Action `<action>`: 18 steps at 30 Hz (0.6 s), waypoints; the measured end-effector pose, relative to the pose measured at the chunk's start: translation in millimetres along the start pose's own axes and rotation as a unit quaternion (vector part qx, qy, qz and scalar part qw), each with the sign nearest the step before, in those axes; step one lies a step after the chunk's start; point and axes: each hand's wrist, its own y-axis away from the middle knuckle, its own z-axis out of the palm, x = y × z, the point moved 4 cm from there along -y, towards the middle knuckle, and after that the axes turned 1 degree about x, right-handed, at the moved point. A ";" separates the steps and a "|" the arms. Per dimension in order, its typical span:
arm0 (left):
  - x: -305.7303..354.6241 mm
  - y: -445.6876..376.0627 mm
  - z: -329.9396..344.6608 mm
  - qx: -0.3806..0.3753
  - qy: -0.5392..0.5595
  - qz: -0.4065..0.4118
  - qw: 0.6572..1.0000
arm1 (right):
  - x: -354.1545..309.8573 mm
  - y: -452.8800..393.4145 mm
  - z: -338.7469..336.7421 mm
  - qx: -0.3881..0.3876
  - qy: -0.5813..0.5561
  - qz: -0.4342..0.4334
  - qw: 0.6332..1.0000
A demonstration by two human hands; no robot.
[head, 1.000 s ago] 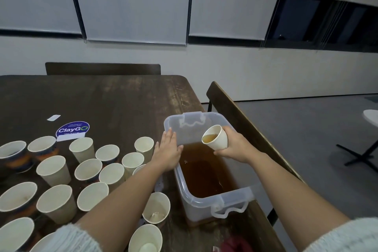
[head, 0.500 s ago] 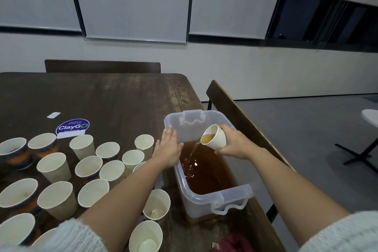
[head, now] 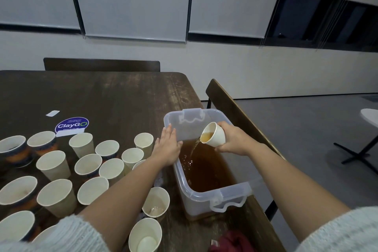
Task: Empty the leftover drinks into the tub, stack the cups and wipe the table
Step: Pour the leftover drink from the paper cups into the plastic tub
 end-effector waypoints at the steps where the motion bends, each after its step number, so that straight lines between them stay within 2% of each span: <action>1: -0.2 0.1 0.0 0.000 0.001 0.000 1.000 | -0.3 -0.1 -0.5 0.001 0.000 -0.002 1.000; 18: 0.1 -0.4 0.7 0.005 0.005 -0.002 1.000 | -6.2 -1.9 -1.5 -0.005 0.018 -0.008 1.000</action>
